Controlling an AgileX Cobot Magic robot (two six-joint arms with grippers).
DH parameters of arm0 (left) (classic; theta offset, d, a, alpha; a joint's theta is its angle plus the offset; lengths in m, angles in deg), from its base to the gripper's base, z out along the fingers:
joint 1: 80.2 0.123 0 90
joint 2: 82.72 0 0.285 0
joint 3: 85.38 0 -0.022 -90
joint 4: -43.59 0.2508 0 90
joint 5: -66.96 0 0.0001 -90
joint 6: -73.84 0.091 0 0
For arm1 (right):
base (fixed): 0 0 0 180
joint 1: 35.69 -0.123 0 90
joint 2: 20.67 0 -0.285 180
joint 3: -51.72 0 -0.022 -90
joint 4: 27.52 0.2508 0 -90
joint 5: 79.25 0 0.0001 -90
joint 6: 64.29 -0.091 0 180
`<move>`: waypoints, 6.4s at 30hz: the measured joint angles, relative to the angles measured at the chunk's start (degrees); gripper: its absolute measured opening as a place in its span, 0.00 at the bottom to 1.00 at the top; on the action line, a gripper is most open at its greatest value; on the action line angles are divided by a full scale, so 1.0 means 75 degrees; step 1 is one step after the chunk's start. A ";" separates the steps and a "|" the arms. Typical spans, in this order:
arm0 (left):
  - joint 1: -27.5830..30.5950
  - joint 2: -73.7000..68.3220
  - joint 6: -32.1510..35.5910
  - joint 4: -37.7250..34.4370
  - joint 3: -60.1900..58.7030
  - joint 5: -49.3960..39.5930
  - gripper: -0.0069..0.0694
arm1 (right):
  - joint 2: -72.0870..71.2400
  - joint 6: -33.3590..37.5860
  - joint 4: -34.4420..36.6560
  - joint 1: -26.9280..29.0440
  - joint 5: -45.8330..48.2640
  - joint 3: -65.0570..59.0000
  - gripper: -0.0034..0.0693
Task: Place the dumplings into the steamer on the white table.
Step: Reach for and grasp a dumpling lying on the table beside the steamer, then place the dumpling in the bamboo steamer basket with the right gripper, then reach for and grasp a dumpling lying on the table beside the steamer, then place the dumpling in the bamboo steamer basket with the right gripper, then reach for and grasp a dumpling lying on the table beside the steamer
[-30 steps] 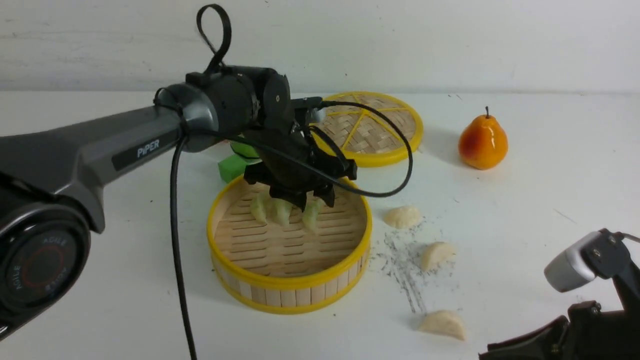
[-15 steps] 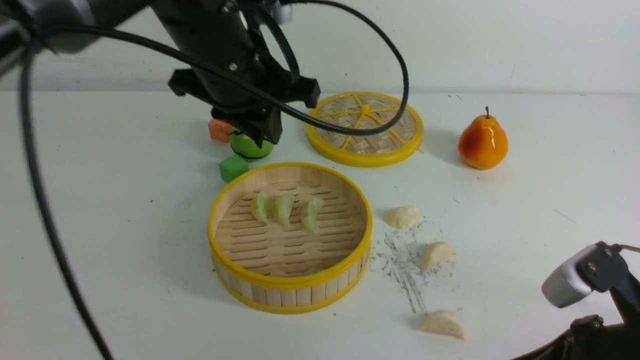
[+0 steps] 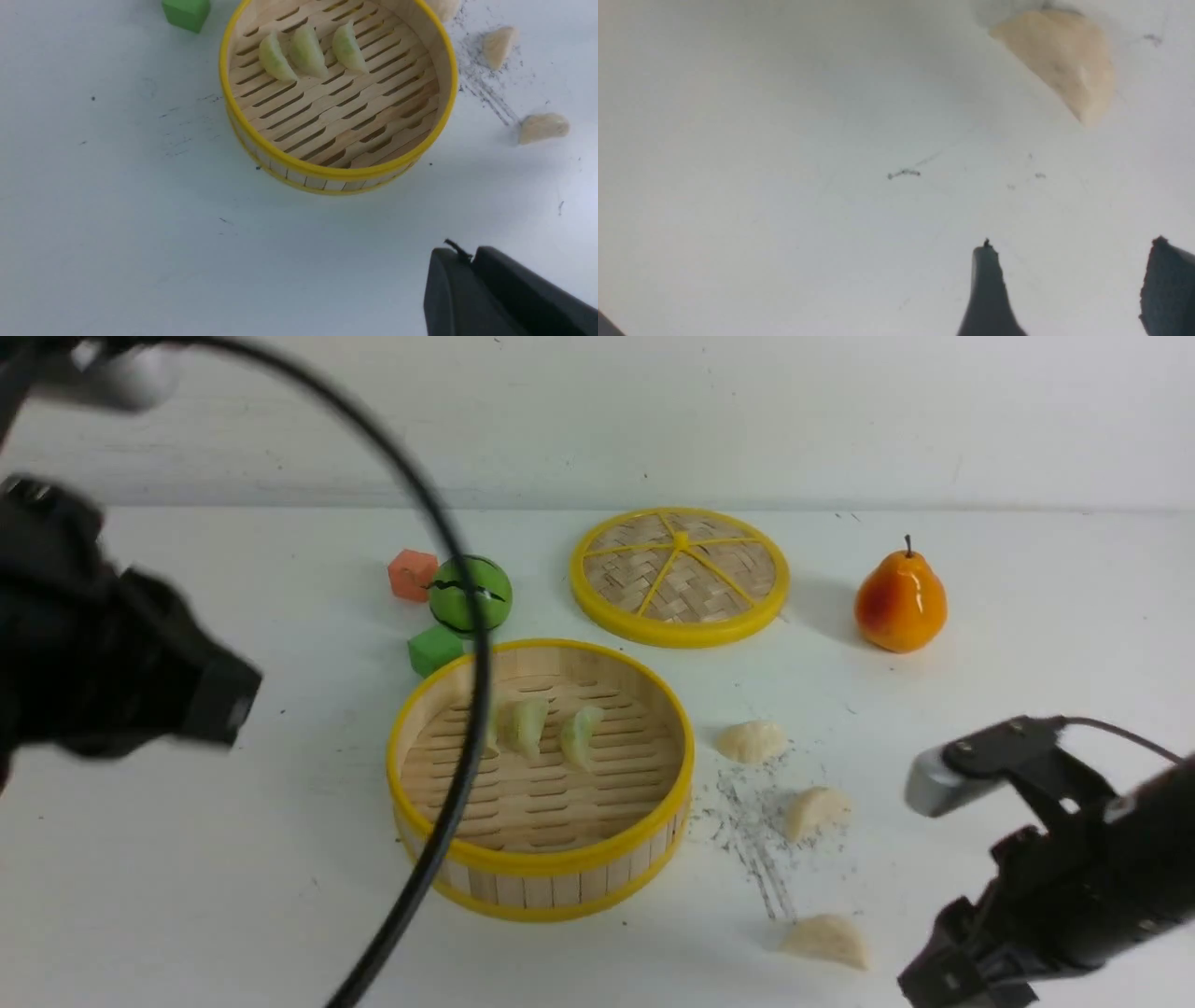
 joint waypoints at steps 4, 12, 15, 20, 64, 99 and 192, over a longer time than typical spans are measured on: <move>0.0000 0.1938 0.0056 0.0221 -0.1828 0.0943 0.16 | 0.1135 0.0022 -0.1086 -0.0813 0.0057 0.1123 0.64; 0.0000 0.5438 -0.0411 0.0556 -0.4861 0.2014 0.16 | 0.2871 -0.0452 -0.2684 -0.1309 0.0313 0.2908 0.64; 0.0000 0.5968 -0.0957 0.0794 -0.5465 0.2021 0.16 | 0.3114 -0.0466 -0.2589 -0.1309 0.0454 0.3025 0.62; 0.0000 0.6056 -0.1245 0.1128 -0.5641 0.2513 0.16 | 0.3361 -0.0466 -0.2054 -0.1309 0.0519 0.3036 0.45; 0.0000 0.6056 -0.1264 0.1436 -0.5641 0.2633 0.19 | 0.3541 -0.2436 -0.1333 -0.1309 0.0845 0.3172 0.26; 0.0000 0.6056 -0.1264 0.1502 -0.5641 0.2740 0.20 | 0.6120 -0.3406 -0.0467 -0.3170 -0.0227 0.8279 0.51; 0.0000 0.6062 -0.1264 0.2071 -0.5924 0.3229 0.24 | 0.4196 -0.1911 0.0970 -0.2133 -0.0356 0.5941 0.72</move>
